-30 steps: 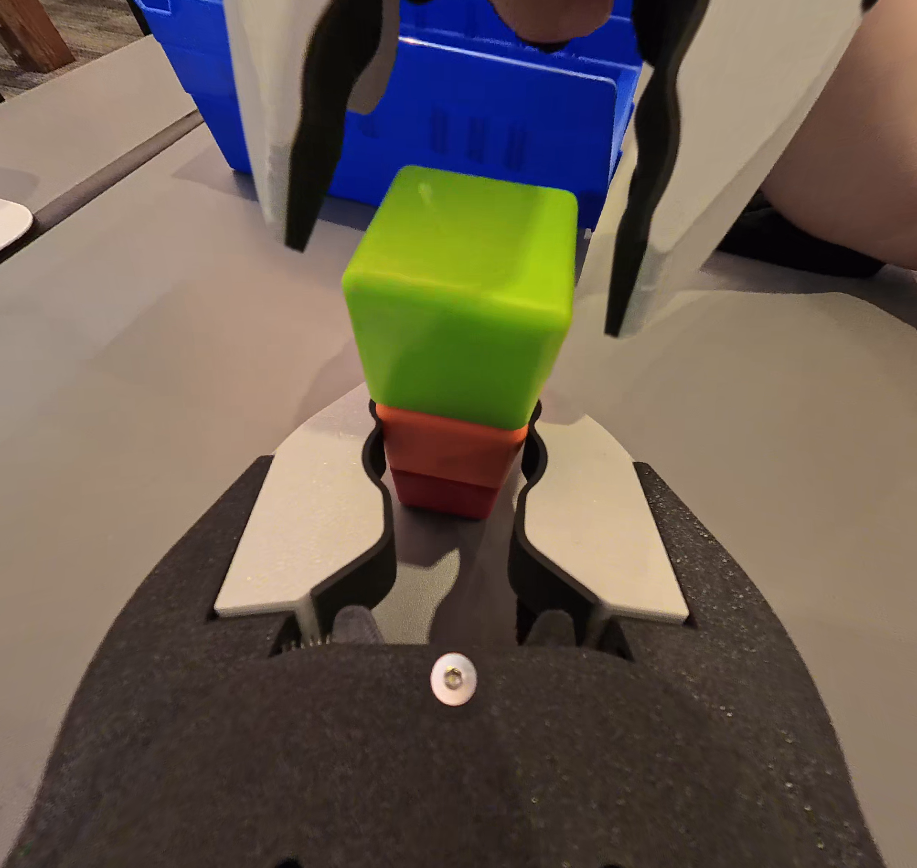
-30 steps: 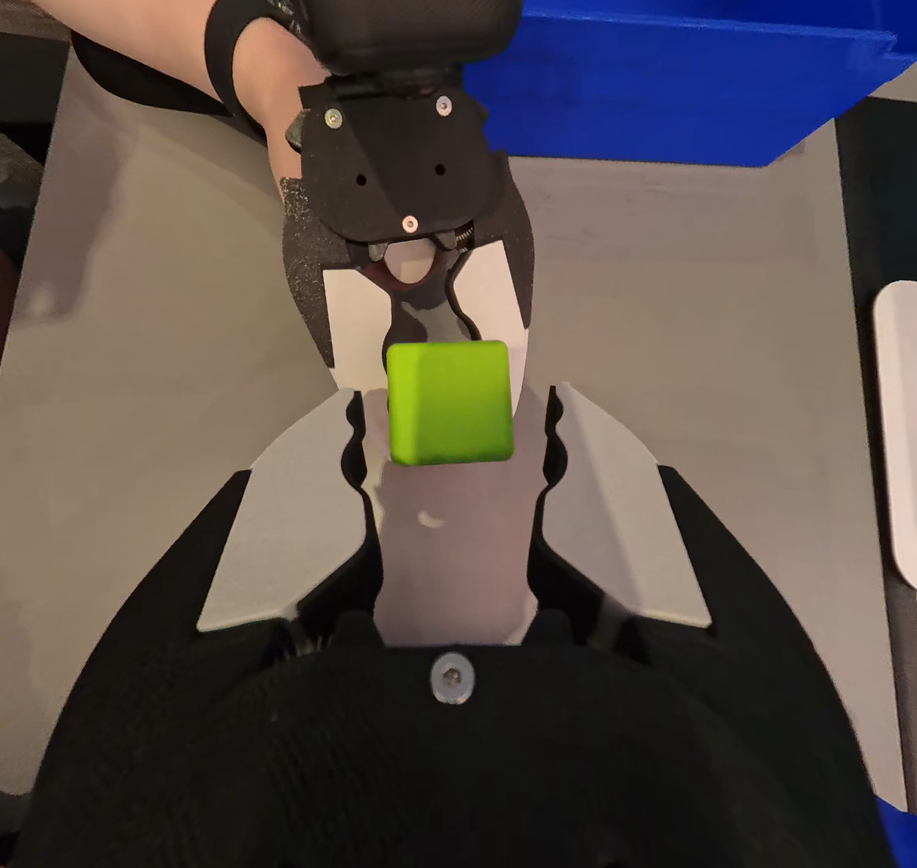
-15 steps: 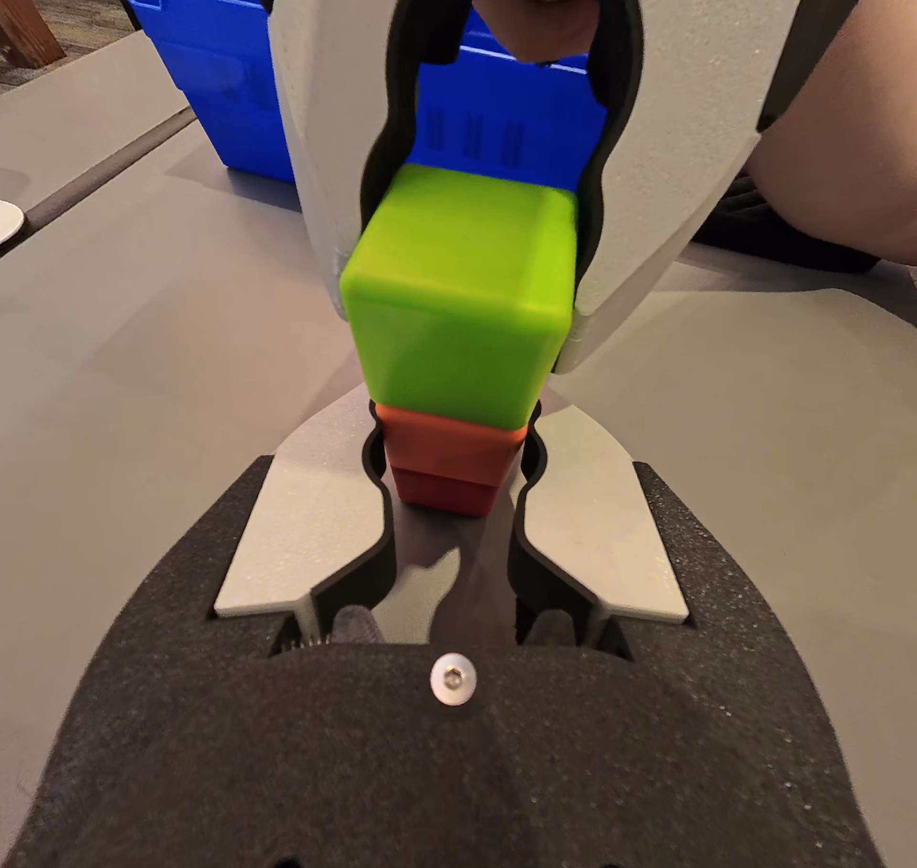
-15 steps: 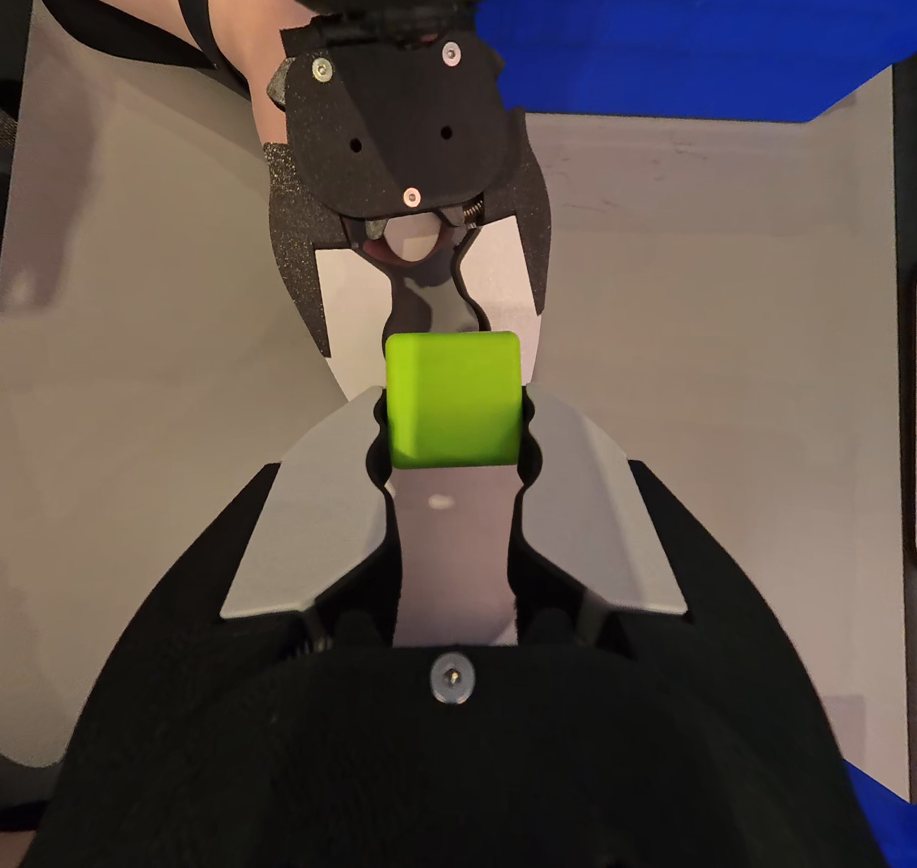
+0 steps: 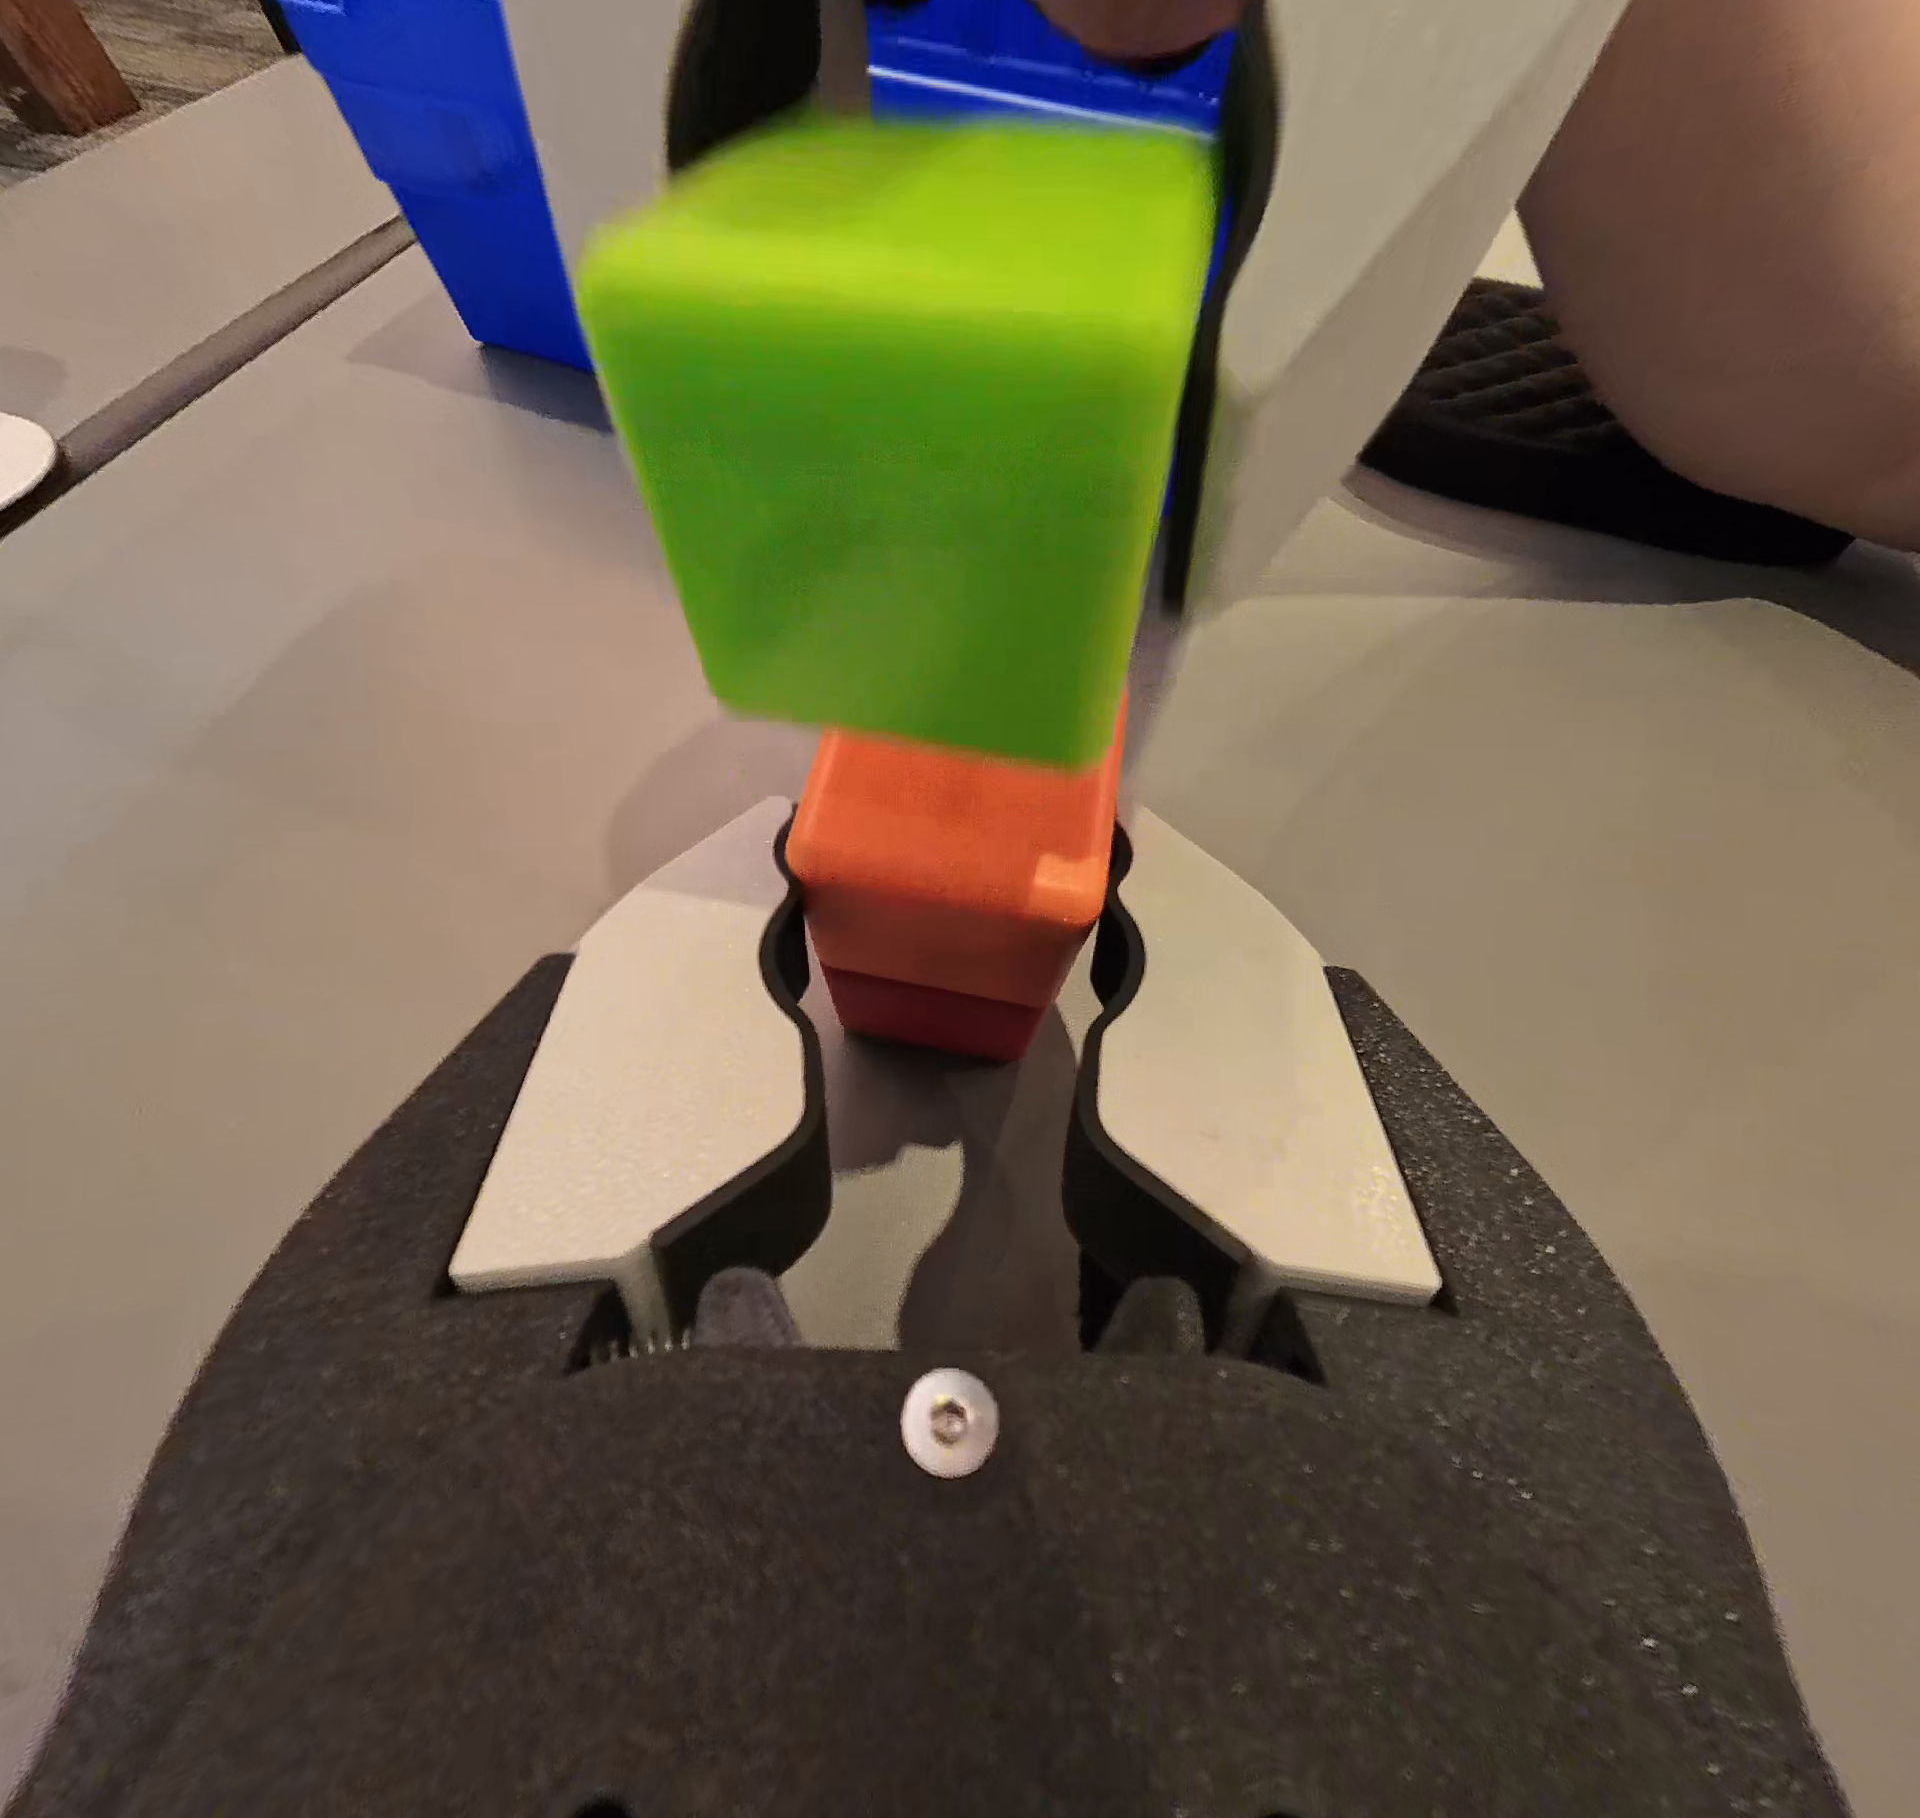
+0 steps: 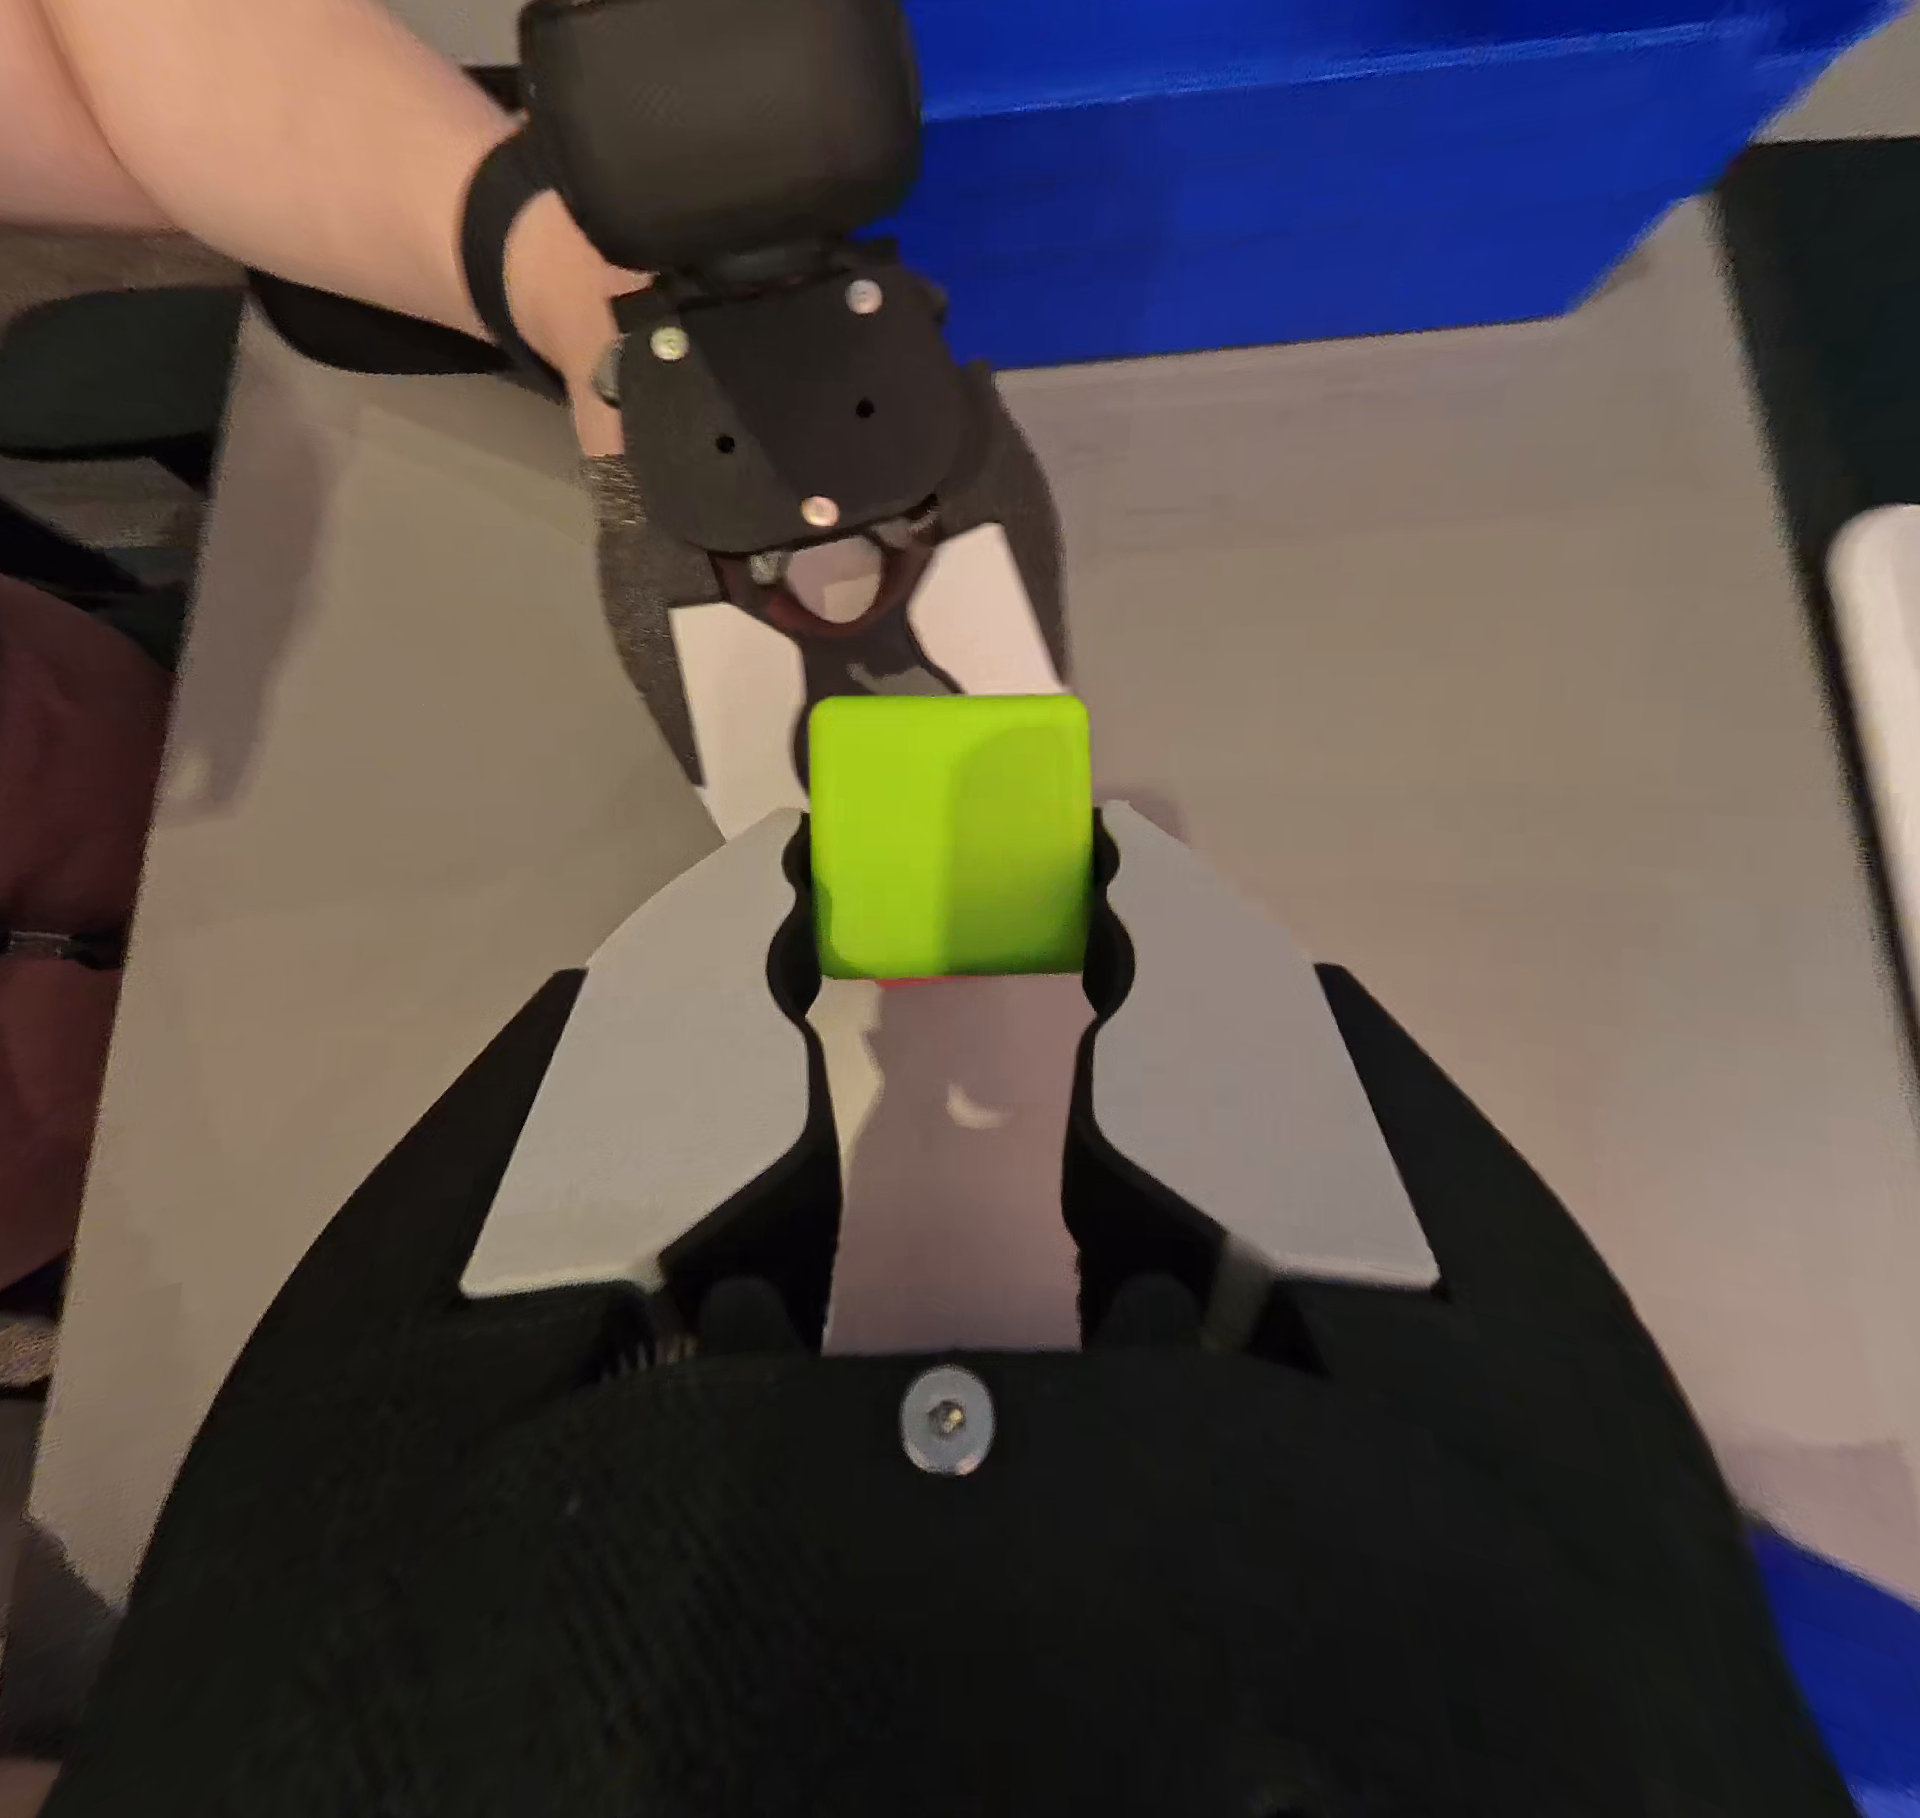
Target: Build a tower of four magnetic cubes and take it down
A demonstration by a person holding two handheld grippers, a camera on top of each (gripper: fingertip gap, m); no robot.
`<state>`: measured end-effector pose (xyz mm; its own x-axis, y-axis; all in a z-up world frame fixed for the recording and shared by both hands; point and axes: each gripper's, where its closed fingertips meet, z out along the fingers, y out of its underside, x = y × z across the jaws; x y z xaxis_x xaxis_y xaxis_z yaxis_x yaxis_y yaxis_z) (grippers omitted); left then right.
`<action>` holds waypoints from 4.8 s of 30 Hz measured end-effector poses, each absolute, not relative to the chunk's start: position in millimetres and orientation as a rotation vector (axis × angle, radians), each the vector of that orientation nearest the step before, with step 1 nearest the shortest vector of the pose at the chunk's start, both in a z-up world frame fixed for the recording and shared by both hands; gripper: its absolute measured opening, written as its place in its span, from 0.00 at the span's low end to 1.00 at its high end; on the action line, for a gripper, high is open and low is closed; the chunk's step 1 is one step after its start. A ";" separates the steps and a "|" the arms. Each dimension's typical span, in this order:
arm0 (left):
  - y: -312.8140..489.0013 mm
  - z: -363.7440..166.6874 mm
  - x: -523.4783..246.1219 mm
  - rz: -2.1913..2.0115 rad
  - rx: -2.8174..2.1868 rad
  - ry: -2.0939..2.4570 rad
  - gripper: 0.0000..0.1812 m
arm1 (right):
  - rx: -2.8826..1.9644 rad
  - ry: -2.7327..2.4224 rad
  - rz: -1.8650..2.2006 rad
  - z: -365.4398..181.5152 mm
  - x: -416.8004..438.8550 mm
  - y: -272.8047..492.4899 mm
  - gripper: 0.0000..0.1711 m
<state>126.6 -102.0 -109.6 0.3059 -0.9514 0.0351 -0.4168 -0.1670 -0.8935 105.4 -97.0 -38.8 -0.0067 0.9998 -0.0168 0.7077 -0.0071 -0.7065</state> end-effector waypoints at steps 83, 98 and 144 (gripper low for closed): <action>-104.1 -155.5 126.8 -0.578 -1.895 1.428 0.29 | -1.704 -2.051 0.573 -99.5 104.4 -111.1 0.29; -104.8 -157.8 126.0 -0.606 -1.931 1.429 0.28 | -1.685 -1.983 0.625 -75.9 114.1 -107.8 0.29; -98.8 -145.0 135.2 -0.628 -1.897 1.338 0.40 | -1.858 -2.043 0.544 -104.2 133.8 -98.8 0.29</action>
